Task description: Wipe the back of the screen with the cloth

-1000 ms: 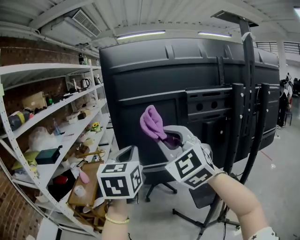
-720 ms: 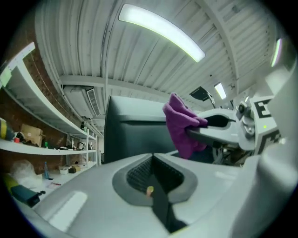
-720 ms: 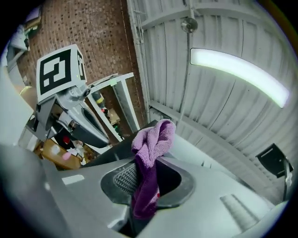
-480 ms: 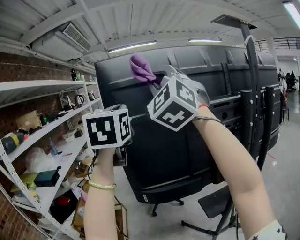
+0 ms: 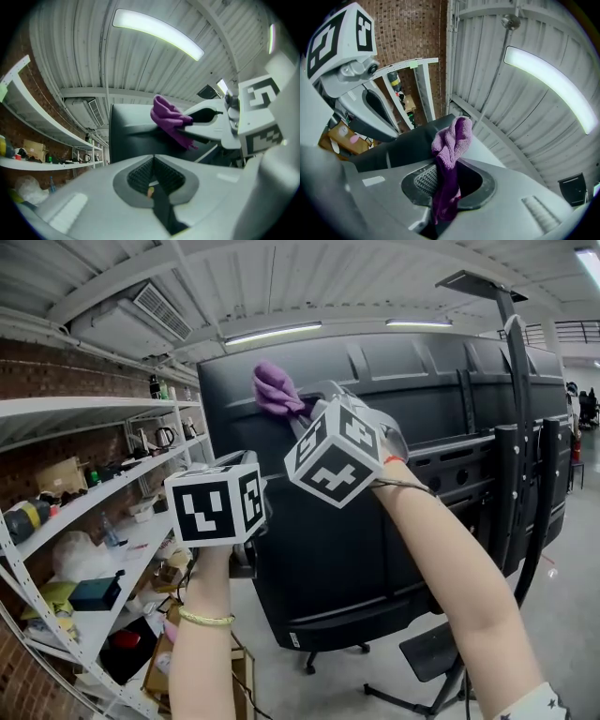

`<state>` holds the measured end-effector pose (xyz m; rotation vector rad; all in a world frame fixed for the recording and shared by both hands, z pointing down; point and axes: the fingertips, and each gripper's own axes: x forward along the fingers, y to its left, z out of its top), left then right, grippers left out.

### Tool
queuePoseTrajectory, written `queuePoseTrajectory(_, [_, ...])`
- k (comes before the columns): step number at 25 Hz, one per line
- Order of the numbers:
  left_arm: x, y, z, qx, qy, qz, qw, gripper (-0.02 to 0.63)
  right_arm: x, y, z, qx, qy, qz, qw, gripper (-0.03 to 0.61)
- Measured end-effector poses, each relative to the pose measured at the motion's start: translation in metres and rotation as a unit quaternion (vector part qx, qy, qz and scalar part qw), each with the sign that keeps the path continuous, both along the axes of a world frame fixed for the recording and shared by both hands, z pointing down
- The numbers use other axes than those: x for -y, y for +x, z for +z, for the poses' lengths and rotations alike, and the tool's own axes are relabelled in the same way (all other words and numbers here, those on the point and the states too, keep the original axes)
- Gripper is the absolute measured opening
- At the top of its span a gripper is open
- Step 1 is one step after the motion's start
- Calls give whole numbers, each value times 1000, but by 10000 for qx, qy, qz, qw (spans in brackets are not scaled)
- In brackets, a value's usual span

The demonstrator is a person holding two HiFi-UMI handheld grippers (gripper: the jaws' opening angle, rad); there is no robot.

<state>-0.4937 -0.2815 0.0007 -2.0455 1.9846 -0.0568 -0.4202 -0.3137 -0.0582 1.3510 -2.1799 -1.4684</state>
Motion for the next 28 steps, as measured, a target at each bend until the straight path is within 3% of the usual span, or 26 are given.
queuePoseTrajectory(5, [0, -9, 40, 163, -93, -230, 9996, 8, -5, -21, 67, -557, -291, -141, 9979, 63])
queuePoseTrajectory(8, [2, -16, 82, 24, -305, -179, 9994, 8, -12, -26, 110, -773, -363, -175, 9962, 63])
queuePoseTrajectory(13, [-2, -16, 162, -307, -567, 46, 9979, 8, -17, -29, 196, -797, -881, -361, 9923, 63])
queuePoseTrajectory(19, [-10, -5, 270, -315, -891, 110, 9955, 8, -18, -29, 309, -850, -1437, -399, 9852, 63])
queuePoseTrajectory(24, [-23, -3, 327, -793, -1074, 214, 9908, 8, -24, -26, 397, -1108, -2112, -402, 9703, 63])
queuePoseTrajectory(28, [-35, -6, 359, -1136, -1253, 133, 9855, 8, -40, -28, 436, -1021, -2566, -550, 9595, 63])
